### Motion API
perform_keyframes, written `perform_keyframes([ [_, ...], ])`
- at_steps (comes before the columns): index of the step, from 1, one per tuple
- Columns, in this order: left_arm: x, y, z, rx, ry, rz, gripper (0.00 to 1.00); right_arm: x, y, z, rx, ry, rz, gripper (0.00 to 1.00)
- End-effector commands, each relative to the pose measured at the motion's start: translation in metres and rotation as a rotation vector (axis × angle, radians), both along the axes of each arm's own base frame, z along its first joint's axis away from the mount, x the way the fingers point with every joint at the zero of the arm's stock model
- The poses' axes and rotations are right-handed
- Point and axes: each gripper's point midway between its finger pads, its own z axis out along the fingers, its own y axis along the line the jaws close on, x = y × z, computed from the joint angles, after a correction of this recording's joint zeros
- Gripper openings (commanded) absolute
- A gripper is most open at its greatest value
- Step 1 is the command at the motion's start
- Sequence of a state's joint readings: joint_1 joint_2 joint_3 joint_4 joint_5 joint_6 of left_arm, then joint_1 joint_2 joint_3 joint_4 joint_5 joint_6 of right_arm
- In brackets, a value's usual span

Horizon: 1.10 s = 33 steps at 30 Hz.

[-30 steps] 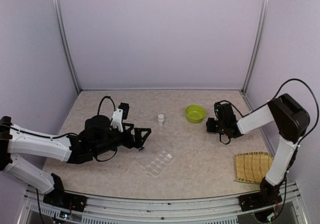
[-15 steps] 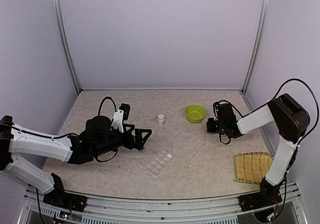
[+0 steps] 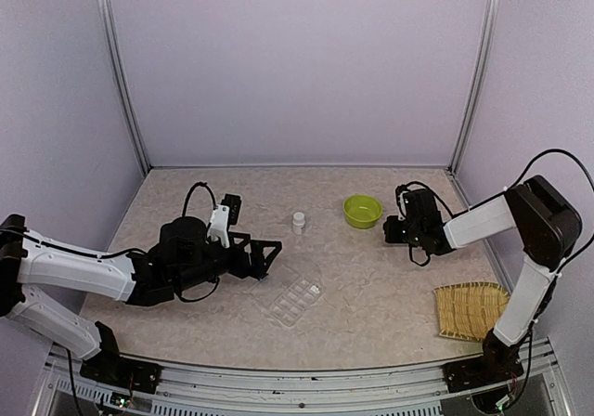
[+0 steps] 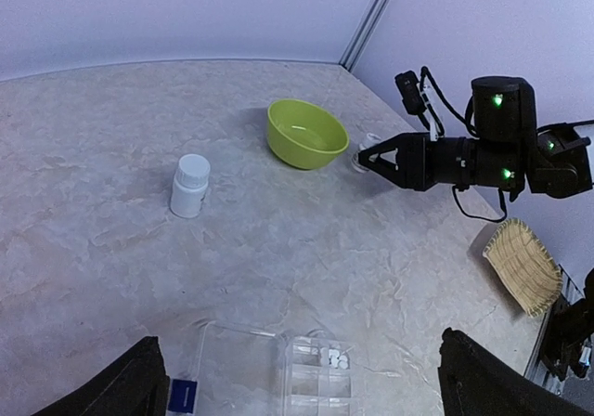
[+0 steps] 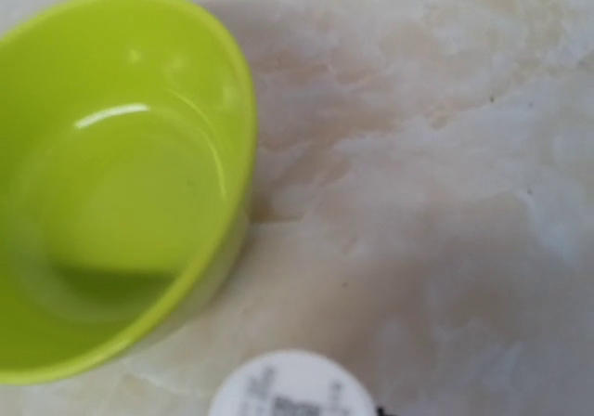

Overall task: Sort the pills into containers
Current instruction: Pick up the pill bottle from the center of the board, then place the pill bottle at the center of the board.

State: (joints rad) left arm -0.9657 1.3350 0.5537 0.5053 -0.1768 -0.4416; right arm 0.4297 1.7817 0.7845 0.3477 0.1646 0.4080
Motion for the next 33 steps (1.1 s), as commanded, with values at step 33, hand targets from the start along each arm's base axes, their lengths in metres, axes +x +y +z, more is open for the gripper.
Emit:
perform_keyframes([
  [33, 0.002, -0.011, 0.006, -0.01, -0.013, -0.027, 0.99, -0.113, 0.092, 0.072, 0.031, -0.14, 0.377, 0.09],
])
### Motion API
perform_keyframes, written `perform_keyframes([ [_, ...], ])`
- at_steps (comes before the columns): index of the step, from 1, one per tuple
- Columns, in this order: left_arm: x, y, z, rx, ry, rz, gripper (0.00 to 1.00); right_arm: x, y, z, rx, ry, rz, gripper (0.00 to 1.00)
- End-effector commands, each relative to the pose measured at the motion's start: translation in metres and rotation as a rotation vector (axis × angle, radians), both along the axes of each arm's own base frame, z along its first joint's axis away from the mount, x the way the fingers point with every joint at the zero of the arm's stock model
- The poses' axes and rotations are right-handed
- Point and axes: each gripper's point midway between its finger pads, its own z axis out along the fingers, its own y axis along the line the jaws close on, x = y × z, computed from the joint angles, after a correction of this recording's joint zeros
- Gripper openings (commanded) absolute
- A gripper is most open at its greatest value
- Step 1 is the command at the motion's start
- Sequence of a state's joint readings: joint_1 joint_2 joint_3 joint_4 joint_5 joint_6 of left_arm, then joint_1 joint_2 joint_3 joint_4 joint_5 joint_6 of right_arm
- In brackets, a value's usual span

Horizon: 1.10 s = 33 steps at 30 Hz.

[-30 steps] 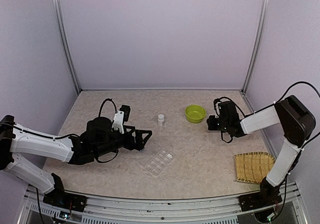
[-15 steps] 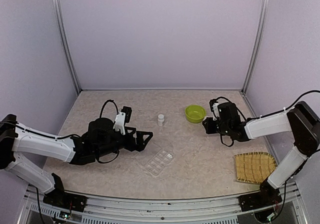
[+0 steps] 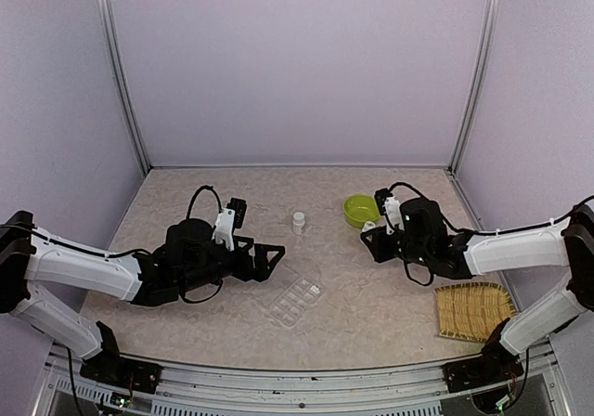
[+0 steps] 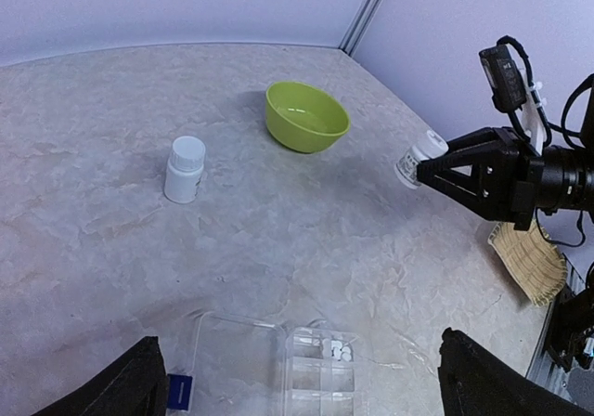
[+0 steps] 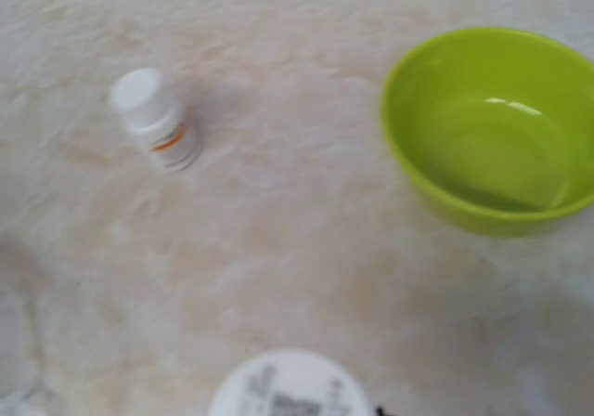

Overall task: Sort the pills into containers
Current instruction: Place the pill bottle at the center of the board.

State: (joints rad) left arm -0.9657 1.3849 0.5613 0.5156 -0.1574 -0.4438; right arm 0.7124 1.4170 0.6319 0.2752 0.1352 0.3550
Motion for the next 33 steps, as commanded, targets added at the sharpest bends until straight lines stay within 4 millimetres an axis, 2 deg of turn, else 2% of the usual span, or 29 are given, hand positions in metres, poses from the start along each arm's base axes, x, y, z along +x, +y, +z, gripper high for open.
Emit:
perform_keyframes([
  [1, 0.001, -0.005, 0.02, -0.032, -0.036, -0.011, 0.99, -0.018, 0.006, -0.004, -0.019, -0.017, 0.045, 0.09],
  [7, 0.0, -0.005, 0.019, -0.031, -0.034, -0.016, 0.99, -0.034, 0.009, -0.018, -0.036, -0.007, 0.065, 0.09],
  [17, -0.002, -0.008, 0.017, -0.036, -0.028, -0.03, 0.99, -0.045, 0.02, -0.032, -0.085, -0.009, 0.093, 0.1],
  [30, -0.005, -0.015, 0.015, -0.044, -0.021, -0.052, 0.99, -0.065, 0.045, -0.046, -0.144, -0.03, 0.192, 0.12],
  [33, -0.006, -0.016, 0.015, -0.045, -0.019, -0.054, 0.99, -0.072, 0.053, -0.054, -0.164, -0.029, 0.229, 0.12],
])
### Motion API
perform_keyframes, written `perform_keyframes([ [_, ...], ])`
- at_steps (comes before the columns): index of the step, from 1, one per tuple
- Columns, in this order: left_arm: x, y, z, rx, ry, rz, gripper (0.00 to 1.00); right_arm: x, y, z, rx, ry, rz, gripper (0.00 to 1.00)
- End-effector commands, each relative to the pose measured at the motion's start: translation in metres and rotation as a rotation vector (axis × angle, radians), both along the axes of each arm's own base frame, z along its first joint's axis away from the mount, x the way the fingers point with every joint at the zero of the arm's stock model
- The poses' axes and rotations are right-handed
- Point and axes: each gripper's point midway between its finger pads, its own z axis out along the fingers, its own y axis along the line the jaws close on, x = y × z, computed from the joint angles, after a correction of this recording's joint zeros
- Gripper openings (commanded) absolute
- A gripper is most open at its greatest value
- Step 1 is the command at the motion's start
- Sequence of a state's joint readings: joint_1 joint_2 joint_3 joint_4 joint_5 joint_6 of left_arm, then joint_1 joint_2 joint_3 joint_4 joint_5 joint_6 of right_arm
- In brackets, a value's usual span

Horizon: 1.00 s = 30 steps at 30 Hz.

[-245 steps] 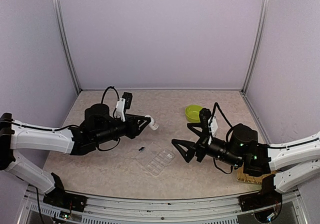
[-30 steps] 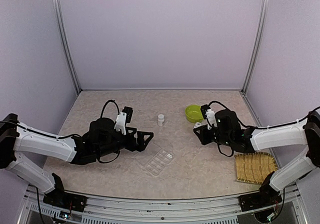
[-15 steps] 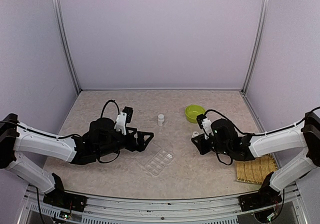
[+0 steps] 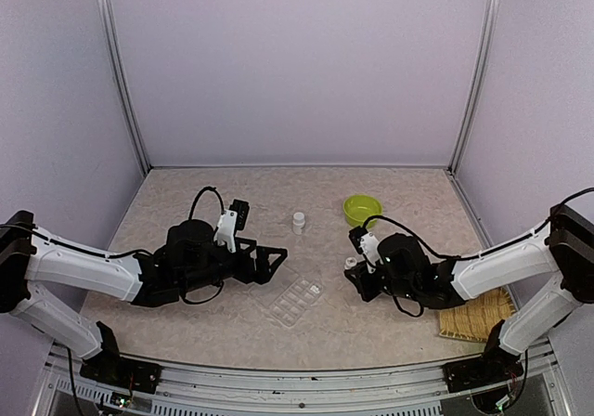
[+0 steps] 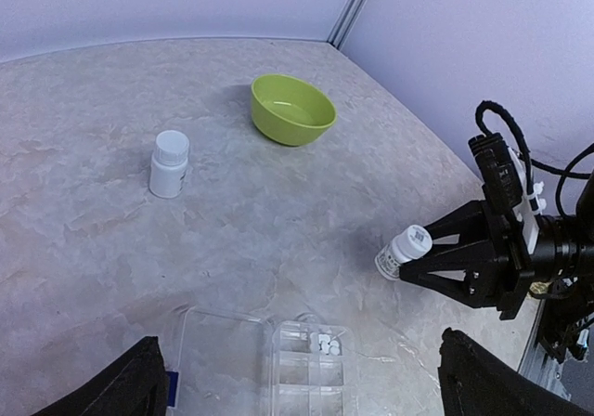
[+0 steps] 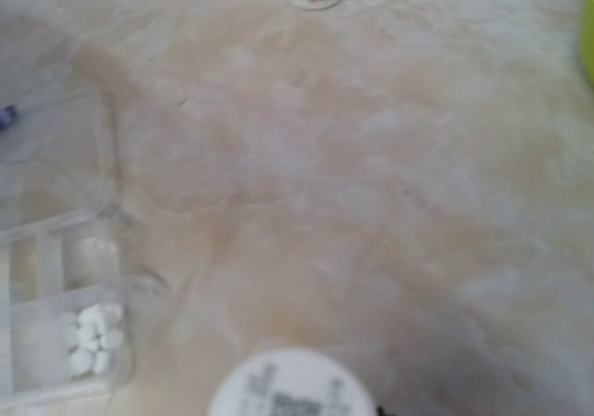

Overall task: Sort the pills into containers
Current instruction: Place the pill bottle at the center of the board.

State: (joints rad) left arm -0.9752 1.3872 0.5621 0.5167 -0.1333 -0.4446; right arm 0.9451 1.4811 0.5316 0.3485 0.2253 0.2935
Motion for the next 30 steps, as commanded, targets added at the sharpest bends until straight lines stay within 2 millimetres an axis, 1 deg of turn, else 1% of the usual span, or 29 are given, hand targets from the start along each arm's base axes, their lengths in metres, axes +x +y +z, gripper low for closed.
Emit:
perform_keyframes([
  [1, 0.0, -0.01, 0.015, -0.041, -0.025, -0.022, 0.99, -0.006, 0.013, -0.007, -0.02, -0.024, 0.049, 0.12],
  [6, -0.002, -0.009, 0.012, -0.033, -0.021, -0.021, 0.99, -0.013, 0.023, -0.021, -0.048, -0.011, 0.072, 0.12],
  [11, -0.001, -0.01, 0.013, -0.034, -0.025, -0.02, 0.99, -0.018, 0.033, -0.023, -0.03, -0.012, 0.106, 0.13],
  [18, -0.002, -0.009, 0.012, -0.031, -0.025, -0.023, 0.99, -0.021, 0.039, -0.032, -0.051, 0.003, 0.121, 0.16],
  [22, -0.003, -0.008, 0.011, -0.029, -0.024, -0.02, 0.99, -0.022, 0.04, -0.033, -0.054, 0.003, 0.123, 0.17],
  [30, -0.004, -0.007, 0.012, -0.032, -0.026, -0.02, 0.99, -0.022, 0.041, -0.03, -0.054, 0.001, 0.125, 0.27],
])
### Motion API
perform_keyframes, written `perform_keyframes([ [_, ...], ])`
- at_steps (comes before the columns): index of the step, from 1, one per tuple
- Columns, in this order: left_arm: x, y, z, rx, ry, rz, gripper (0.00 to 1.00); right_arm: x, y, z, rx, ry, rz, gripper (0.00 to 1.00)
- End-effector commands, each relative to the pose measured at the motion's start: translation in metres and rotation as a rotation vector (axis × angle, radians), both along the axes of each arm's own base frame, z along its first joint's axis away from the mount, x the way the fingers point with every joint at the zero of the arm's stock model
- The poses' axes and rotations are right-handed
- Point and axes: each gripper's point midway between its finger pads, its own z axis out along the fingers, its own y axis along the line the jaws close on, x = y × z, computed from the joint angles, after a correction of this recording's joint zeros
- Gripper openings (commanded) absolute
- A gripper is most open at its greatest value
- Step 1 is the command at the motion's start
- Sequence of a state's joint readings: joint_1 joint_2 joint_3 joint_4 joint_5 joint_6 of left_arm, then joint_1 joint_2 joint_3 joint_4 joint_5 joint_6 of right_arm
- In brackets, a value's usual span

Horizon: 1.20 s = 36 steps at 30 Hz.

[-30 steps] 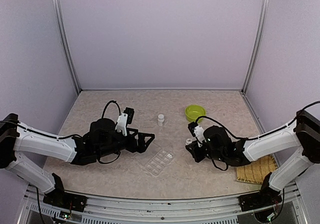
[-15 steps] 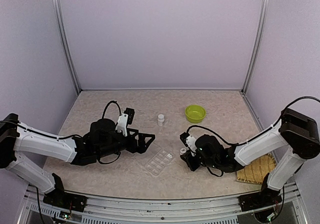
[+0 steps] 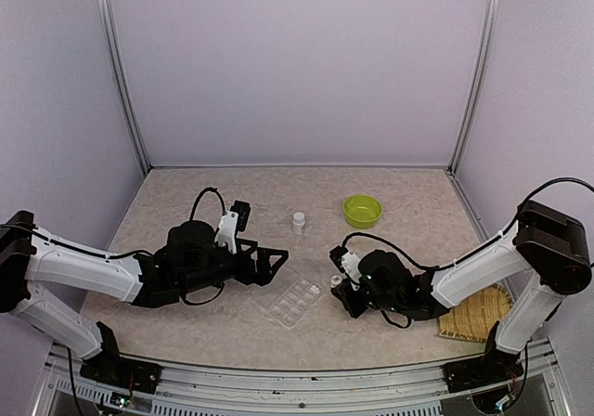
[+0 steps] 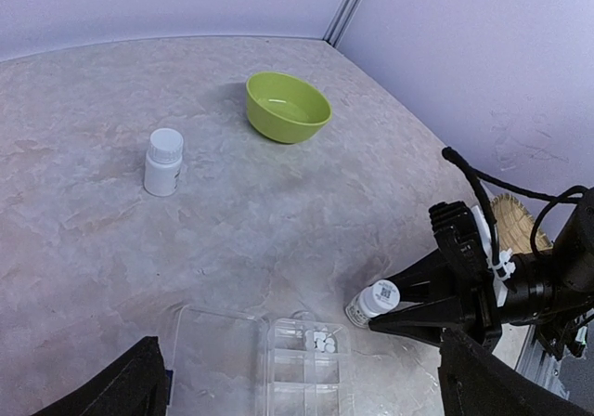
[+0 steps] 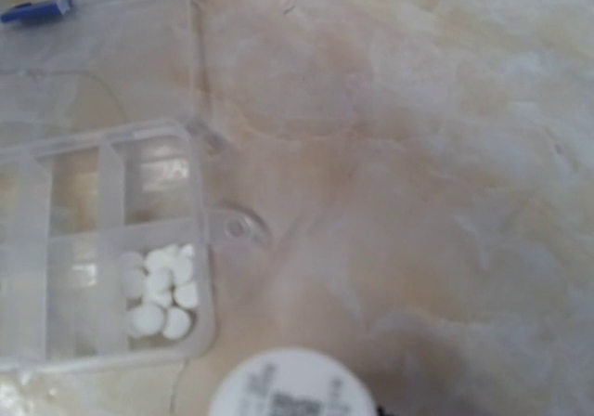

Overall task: Sort the pills into containers
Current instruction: Place the pill bottle at the center of the board.

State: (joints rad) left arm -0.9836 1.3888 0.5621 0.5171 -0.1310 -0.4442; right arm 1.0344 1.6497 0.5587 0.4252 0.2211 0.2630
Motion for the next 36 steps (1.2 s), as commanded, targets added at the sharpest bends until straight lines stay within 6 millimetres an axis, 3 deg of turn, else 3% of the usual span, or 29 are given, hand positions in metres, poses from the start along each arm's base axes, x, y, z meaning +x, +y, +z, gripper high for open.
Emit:
perform_keyframes([
  [1, -0.001, -0.004, 0.011, -0.031, -0.026, -0.01, 0.99, 0.0, 0.01, 0.009, 0.021, -0.019, 0.014, 0.29],
  [12, -0.001, -0.005, 0.012, -0.035, -0.025, -0.015, 0.99, 0.0, 0.008, 0.013, 0.016, -0.026, 0.014, 0.47],
  [27, -0.002, -0.008, 0.013, -0.034, -0.024, -0.025, 0.99, 0.001, 0.002, 0.044, 0.061, -0.078, 0.004, 0.92],
  [36, -0.001, -0.01, 0.013, -0.031, -0.019, -0.027, 0.99, 0.0, -0.005, 0.063, 0.102, -0.116, -0.01, 1.0],
])
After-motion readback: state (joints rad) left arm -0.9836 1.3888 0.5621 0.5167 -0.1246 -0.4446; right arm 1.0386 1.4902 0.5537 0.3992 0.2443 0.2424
